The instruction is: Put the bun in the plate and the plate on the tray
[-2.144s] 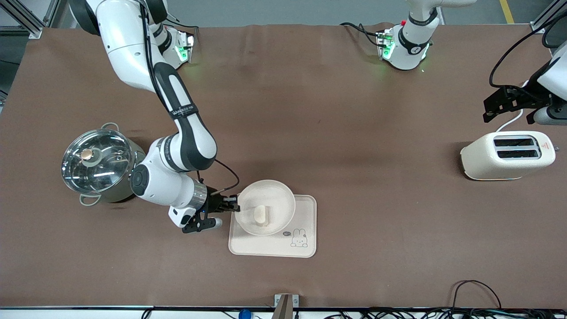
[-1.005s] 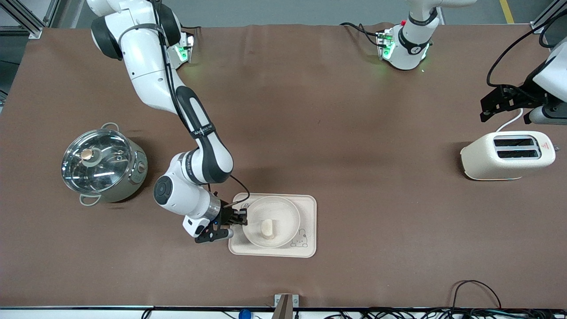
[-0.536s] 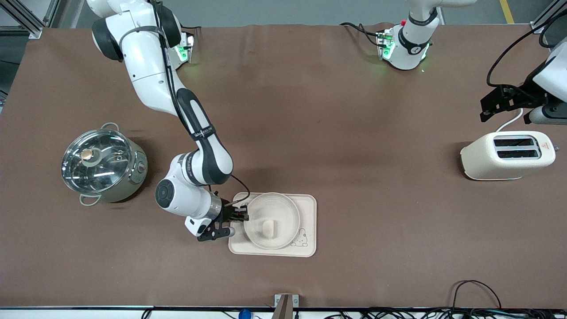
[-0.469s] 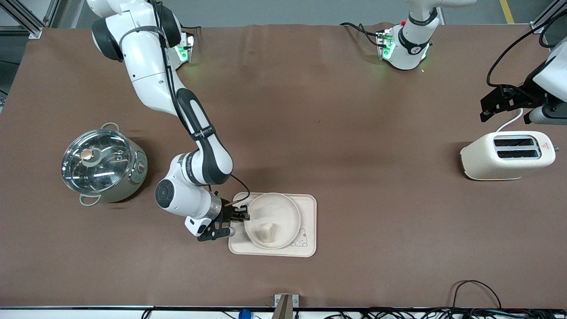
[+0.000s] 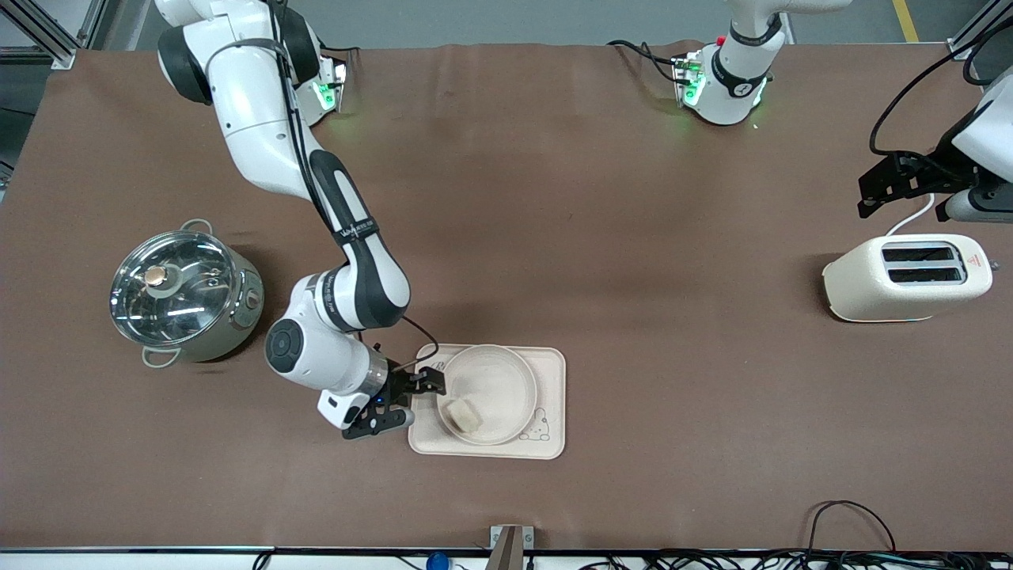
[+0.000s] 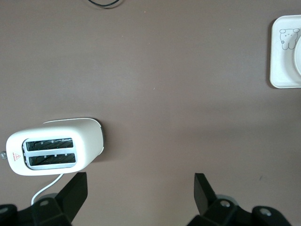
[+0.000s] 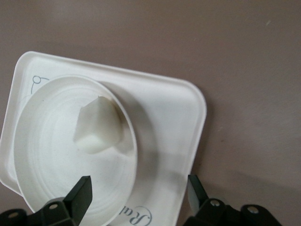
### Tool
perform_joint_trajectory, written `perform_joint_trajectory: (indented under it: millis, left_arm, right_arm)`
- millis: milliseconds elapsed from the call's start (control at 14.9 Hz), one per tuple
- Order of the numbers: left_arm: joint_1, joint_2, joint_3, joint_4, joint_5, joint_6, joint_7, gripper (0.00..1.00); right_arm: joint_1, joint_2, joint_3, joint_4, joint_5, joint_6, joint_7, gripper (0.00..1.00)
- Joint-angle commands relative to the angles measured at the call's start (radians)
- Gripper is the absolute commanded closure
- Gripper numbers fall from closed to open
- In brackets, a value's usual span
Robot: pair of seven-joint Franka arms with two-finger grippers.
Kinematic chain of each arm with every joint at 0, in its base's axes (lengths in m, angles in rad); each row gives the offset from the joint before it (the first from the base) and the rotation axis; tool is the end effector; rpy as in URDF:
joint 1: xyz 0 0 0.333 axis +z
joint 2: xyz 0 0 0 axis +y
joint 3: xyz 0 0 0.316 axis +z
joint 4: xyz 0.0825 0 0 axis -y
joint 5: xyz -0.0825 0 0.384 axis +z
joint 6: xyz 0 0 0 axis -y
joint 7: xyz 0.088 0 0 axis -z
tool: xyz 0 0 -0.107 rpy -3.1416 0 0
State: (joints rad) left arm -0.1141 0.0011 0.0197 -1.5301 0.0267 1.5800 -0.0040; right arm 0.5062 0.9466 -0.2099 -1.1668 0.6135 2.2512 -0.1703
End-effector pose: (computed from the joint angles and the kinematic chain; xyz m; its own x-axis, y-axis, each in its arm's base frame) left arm 0.5542 -0.0496 0.6440 0.9947 -0.0904 0.0489 -0.0892 -0.9957 -0.0265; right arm 0.7250 0.2919 0.2404 0.9690 0.1818 0.1673 0.2285 -0.9169 -0.3271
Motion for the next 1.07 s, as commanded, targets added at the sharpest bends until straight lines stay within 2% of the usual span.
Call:
perform_joint_trajectory:
  millis: [0,268,335,469,670,871,1005]
  left_arm:
    - [0.004,0.005,0.0,0.021,-0.008,-0.022,-0.004,0.0]
    - [0.005,0.007,0.0,0.021,-0.008,-0.022,-0.001,0.0]
    - [0.005,0.007,0.0,0.021,-0.008,-0.022,-0.002,0.0]
    - [0.002,0.007,0.0,0.021,-0.008,-0.022,-0.004,0.0]
    - [0.002,0.007,0.0,0.021,-0.008,-0.022,-0.004,0.0]
    - [0.004,0.007,0.0,0.021,-0.008,-0.022,-0.002,0.0]
    - [0.004,0.007,0.0,0.021,-0.008,-0.022,-0.001,0.0]
  right_arm:
    - [-0.014,-0.061,-0.019,-0.017,-0.054,-0.086,0.009,0.08]
    - [0.05,-0.144,-0.201,-0.01,-0.055,-0.209,0.011,0.02]
    - [0.052,-0.173,-0.213,-0.013,-0.057,-0.229,0.011,0.0]
    - [0.032,-0.251,-0.214,-0.045,-0.089,-0.266,0.011,0.0]
    - [-0.006,-0.4,-0.189,-0.146,-0.253,-0.314,0.011,0.0]
    - [-0.107,-0.599,-0.113,-0.279,-0.371,-0.384,0.0,0.0]
    - [-0.167,-0.719,-0.073,-0.336,-0.449,-0.484,-0.001,0.0]
